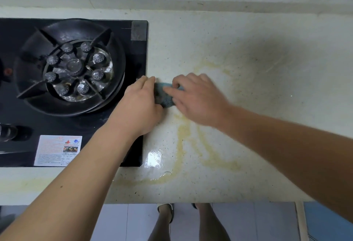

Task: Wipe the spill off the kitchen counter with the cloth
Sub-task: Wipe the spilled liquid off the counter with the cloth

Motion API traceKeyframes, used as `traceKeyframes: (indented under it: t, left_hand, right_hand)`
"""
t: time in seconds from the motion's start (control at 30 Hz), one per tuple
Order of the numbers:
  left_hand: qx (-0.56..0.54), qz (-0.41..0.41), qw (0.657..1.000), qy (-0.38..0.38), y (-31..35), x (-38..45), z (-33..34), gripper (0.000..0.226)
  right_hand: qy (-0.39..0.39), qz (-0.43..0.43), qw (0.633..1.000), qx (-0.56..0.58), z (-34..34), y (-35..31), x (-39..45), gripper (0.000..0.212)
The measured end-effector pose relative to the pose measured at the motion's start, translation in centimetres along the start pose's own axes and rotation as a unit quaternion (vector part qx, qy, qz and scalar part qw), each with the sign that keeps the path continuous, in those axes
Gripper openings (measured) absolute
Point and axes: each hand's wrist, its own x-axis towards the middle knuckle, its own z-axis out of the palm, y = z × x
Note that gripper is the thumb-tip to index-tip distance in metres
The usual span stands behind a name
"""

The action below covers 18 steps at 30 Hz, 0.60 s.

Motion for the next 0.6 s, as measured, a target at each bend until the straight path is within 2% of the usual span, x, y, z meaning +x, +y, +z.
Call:
traceKeyframes:
  t: [0.03,0.07,0.13,0.2,0.23,0.27,0.3,0.37,0.43,0.47,0.5,0.53,0.6]
  left_hand:
    - [0.002,-0.003,1.0,-0.003,0.1,0.0,0.0,0.077]
    - [0.006,-0.007,1.0,-0.006,0.1,0.1,0.0,0.078]
    - [0.023,-0.01,1.0,-0.009,0.3,0.1,0.2,0.079]
    - [0.039,-0.009,0.999,-0.004,0.6,0.1,0.1,0.081]
    - [0.04,-0.01,0.999,-0.003,0.8,0.2,0.1,0.082]
    - [0.036,-0.012,0.999,-0.003,1.1,0.3,0.0,0.082]
    - [0.032,-0.016,0.999,-0.003,1.4,0.4,-0.1,0.082]
    - [0.031,-0.019,0.999,-0.006,1.7,0.6,0.1,0.083]
    - [0.045,-0.017,0.999,-0.01,1.8,1.0,0.6,0.085]
    - [0.054,-0.02,0.998,-0.017,1.9,1.2,0.8,0.085]
    - [0.062,-0.025,0.997,-0.026,2.0,1.4,0.9,0.086]
    - [0.067,-0.031,0.997,-0.034,2.0,1.5,0.8,0.087]
    - [0.077,-0.033,0.996,-0.042,2.2,1.6,0.8,0.087]
  right_hand:
    - [-0.008,0.025,0.999,-0.037,-0.3,1.9,0.9,0.032]
    - [0.007,0.09,0.993,-0.077,-0.7,4.4,1.9,0.028]
    - [0.032,0.291,0.949,-0.119,-2.0,9.7,3.2,0.027]
    - [0.054,0.454,0.888,-0.054,-2.8,12.5,3.1,0.036]
    - [0.059,0.479,0.875,-0.035,-2.7,12.2,3.0,0.04]
    - [0.062,0.457,0.886,-0.034,-2.3,10.9,3.0,0.042]
    - [0.071,0.398,0.914,-0.024,-1.6,8.6,2.8,0.041]
    - [0.054,0.233,0.97,0.034,-0.3,3.3,1.3,0.037]
    - [0.008,0.113,0.991,0.065,0.3,1.4,-0.3,0.038]
    - [0.003,0.098,0.994,0.053,0.0,2.7,-0.6,0.038]
    - [0.019,0.121,0.992,0.015,-0.3,4.8,-0.5,0.037]
    - [0.046,0.189,0.981,-0.02,-0.8,7.3,-0.3,0.035]
    - [0.073,0.395,0.914,-0.063,-2.2,13.4,-1.0,0.034]
